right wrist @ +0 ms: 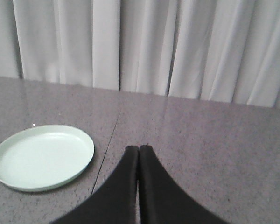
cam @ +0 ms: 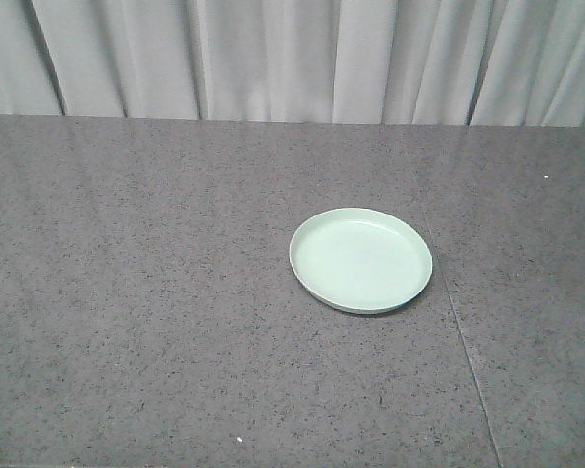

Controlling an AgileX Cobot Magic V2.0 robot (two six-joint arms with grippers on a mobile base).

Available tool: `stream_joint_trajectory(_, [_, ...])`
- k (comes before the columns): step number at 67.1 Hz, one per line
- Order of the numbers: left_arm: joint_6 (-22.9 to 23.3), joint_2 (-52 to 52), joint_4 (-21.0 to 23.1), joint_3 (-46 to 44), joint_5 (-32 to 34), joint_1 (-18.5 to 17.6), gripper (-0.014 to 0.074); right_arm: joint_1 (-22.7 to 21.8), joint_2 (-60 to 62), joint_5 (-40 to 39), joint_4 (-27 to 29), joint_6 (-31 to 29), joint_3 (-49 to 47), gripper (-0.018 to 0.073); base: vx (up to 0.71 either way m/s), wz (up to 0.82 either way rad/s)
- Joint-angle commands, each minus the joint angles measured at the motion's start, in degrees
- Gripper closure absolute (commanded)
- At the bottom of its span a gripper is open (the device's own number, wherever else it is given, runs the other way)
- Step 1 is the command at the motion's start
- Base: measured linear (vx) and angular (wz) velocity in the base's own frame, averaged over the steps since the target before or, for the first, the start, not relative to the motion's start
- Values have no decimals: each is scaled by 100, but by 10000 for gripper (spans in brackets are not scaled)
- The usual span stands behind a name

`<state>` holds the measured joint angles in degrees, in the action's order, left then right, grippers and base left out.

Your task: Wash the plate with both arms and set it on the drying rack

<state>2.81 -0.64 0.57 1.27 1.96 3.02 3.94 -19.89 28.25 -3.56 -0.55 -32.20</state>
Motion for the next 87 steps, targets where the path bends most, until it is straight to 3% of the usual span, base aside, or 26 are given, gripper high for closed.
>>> stream_joint_trajectory(1, [31,-77,43,-161,417,4,603,-5,-549,208,-8,-34,-549,550,0,0])
stream_joint_trajectory(12, [31,-77,43,-161,417,4,603,-5,-1445,809,43,-109,-1137,454,0,0])
stream_joint_trajectory(28, [31,-77,43,-161,417,4,603,-5,-2564,1487,634,-877,-1937,133,0,0])
stream_joint_trajectory(34, [31,-77,43,-161,417,4,603,-5,-3030,1754,870,-1125,-2166,70,0,0])
stream_joint_trajectory(46, [31,-77,43,-161,417,4,603,378,-3756,1812,976,-1621,-2505,62,0,0])
stream_joint_trajectory(58, [31,-77,43,-161,417,4,603,882,-4478,2035,307,-1114,-2928,64,0,0])
stream_joint_trajectory(87, [31,-77,43,-161,417,4,603,915,-6393,2563,672,-470,-4267,64,0,0])
